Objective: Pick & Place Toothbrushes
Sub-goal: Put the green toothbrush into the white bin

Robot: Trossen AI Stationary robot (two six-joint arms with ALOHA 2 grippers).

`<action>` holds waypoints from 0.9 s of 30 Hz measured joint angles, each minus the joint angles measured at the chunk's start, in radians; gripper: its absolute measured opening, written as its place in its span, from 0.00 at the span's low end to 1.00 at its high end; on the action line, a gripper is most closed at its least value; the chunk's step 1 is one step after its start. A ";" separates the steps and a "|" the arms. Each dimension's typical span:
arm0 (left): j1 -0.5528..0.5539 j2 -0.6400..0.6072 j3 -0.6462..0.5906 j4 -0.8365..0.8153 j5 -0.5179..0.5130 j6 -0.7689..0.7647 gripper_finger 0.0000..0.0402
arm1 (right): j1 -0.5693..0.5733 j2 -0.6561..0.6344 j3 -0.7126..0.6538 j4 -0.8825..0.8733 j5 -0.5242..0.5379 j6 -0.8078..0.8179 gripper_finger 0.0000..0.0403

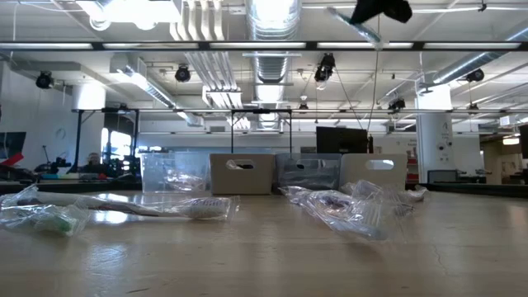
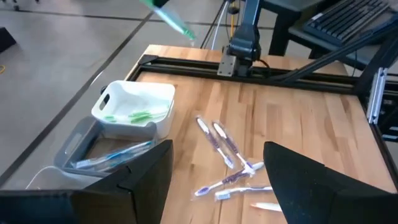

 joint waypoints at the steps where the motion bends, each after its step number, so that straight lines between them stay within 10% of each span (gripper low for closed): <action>1: 0.000 0.000 0.000 0.003 0.000 0.000 0.63 | -0.036 0.012 0.005 -0.020 -0.031 0.000 0.03; 10: 0.000 0.000 0.000 0.003 0.000 0.000 0.63 | -0.277 0.158 0.013 -0.078 -0.212 -0.112 0.03; 27: 0.000 0.000 0.000 0.003 0.000 -0.001 0.63 | -0.403 0.395 0.013 -0.082 -0.217 -0.257 0.03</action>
